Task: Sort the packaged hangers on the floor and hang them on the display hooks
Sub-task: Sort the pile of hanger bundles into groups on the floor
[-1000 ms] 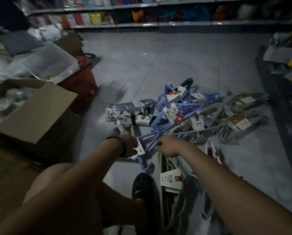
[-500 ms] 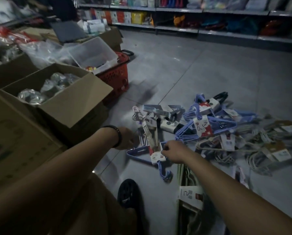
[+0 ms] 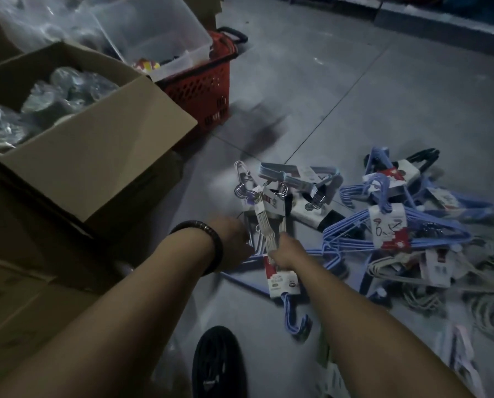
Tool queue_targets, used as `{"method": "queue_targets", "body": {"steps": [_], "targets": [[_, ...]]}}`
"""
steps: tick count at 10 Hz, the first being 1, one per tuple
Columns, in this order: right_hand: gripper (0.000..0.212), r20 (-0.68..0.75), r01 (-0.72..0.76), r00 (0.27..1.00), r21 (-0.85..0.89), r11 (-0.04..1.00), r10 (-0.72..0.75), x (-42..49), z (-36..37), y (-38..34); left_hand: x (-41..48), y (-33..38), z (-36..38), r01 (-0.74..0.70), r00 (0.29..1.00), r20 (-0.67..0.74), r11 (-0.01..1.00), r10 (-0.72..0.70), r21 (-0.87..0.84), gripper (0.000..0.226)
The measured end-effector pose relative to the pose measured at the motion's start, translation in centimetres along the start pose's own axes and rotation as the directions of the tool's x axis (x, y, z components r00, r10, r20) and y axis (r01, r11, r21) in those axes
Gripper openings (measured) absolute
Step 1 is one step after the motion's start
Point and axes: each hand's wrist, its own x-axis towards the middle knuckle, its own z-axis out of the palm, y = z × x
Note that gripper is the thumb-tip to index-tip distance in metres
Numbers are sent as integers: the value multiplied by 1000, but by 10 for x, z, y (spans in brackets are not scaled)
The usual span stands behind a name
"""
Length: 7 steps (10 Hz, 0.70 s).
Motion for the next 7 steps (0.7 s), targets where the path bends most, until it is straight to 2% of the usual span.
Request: {"method": "queue_targets", "body": {"steps": [1, 2, 3, 4, 5, 6, 7], "targets": [[39, 56, -67, 997, 113, 991, 61, 16, 15, 1, 3, -2, 4, -7, 999, 39, 1000, 7, -17, 39], [47, 175, -169, 975, 171, 971, 139, 24, 30, 13, 7, -3, 8, 28, 998, 58, 999, -25, -46, 40], [63, 97, -142, 987, 167, 976, 127, 24, 33, 19, 11, -3, 14, 28, 998, 63, 998, -24, -53, 38], [65, -141, -113, 983, 15, 994, 114, 23, 23, 31, 10, 0, 16, 21, 996, 87, 998, -16, -57, 41], [48, -293, -165, 938, 95, 982, 186, 21, 6, 58, 5, 6, 17, 18, 995, 101, 1000, -16, -19, 45], [53, -361, -172, 905, 172, 970, 225, 8, 3, 88, 9, 12, 26, 22, 995, 102, 999, -25, 25, 41], [39, -323, -196, 913, 185, 963, 248, -15, 27, 107, 10, 17, 32, 34, 992, 120, 999, -34, 3, 37]]}}
